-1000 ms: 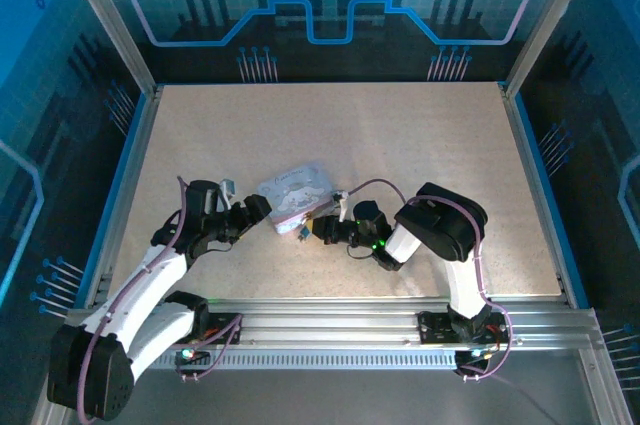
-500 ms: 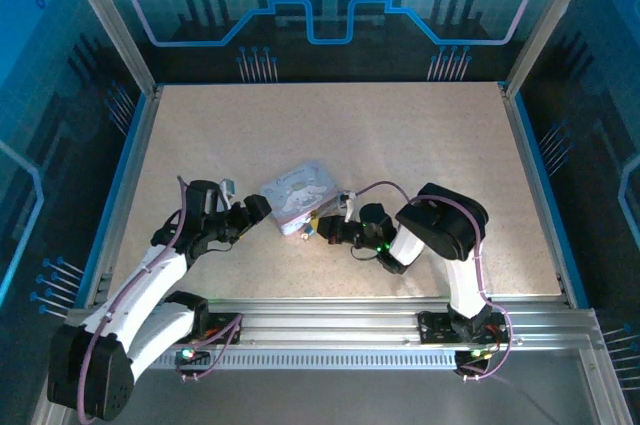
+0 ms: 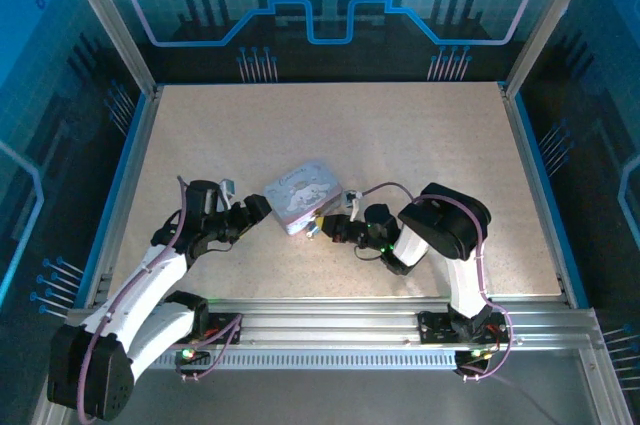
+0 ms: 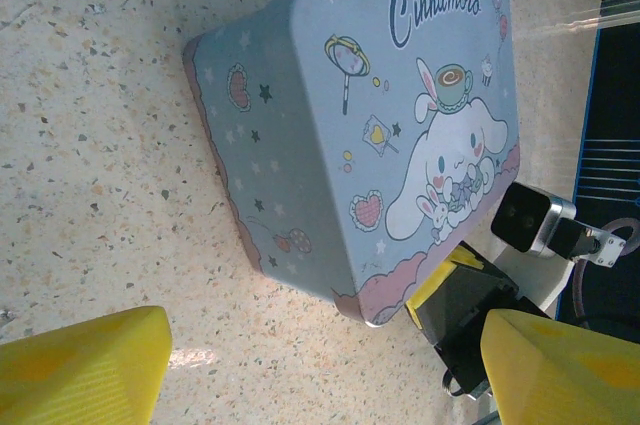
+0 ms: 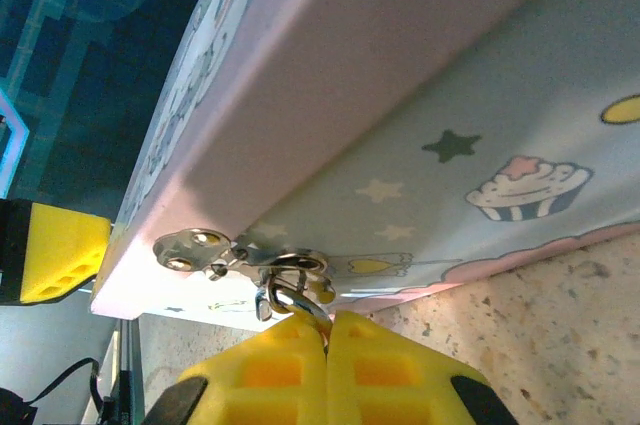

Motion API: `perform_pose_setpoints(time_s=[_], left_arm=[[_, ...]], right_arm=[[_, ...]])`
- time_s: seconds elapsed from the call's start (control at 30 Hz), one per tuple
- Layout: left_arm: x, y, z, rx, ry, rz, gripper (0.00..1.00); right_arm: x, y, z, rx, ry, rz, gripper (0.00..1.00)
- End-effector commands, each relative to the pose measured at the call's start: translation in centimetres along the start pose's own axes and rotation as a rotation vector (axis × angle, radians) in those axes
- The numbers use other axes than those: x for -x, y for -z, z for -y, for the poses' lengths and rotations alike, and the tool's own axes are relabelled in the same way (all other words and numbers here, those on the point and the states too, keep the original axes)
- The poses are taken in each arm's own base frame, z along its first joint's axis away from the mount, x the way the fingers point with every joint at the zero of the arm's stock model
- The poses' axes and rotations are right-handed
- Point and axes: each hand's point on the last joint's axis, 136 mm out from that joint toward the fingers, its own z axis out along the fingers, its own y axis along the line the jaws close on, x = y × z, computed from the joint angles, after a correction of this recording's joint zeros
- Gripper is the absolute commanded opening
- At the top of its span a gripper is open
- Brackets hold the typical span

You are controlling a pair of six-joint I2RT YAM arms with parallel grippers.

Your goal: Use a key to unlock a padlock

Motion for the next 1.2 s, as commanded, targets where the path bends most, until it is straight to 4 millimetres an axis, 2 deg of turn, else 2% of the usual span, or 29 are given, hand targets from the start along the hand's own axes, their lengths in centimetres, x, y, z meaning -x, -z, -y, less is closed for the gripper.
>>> perform_pose_setpoints(time_s=[0.0, 0.17, 0.37, 0.53, 0.67, 0.8, 0.87, 0.97, 1.17], left_arm=[[-0.2, -0.1, 0.2, -0.013, 0.008, -0.005, 0.82], [-0.1, 0.1, 1.9, -0.066, -0.011, -0.003, 0.80], [-0.2, 0.0, 6.9, -0.141, -0.117, -0.010, 0.80], [-1.2, -2.2, 10.3, -0.166, -0.200, -0.070, 0.79], [-1.5, -4.7, 11.5, -0.150, -0.235, -0.111, 0.78], [-1.2, -7.0, 11.4, -0.105, -0.260, -0.126, 0.78], [-1.0, -7.7, 10.7, -0.070, -0.259, -0.117, 0.77], [-1.0, -8.4, 9.5, -0.032, -0.254, -0.116, 0.77], [-2.4, -9.1, 6.7, 0.018, -0.224, -0.151, 0.77]], right_arm=[[-0.8, 0.8, 3.1, -0.100, -0.050, -0.008, 0.05], [-1.0, 1.2, 4.1, -0.137, -0.065, -0.014, 0.05], [-0.9, 1.1, 4.0, -0.134, -0.063, -0.019, 0.06], [-0.9, 1.1, 3.8, -0.129, -0.064, -0.022, 0.06], [-0.9, 1.1, 3.8, -0.128, -0.063, -0.023, 0.06], [-0.9, 1.1, 3.8, -0.126, -0.070, -0.022, 0.06], [-0.8, 1.2, 3.7, -0.123, -0.074, -0.019, 0.06], [-0.5, 1.4, 3.7, -0.121, -0.080, -0.011, 0.06], [0.0, 2.0, 4.1, -0.129, -0.105, 0.002, 0.06]])
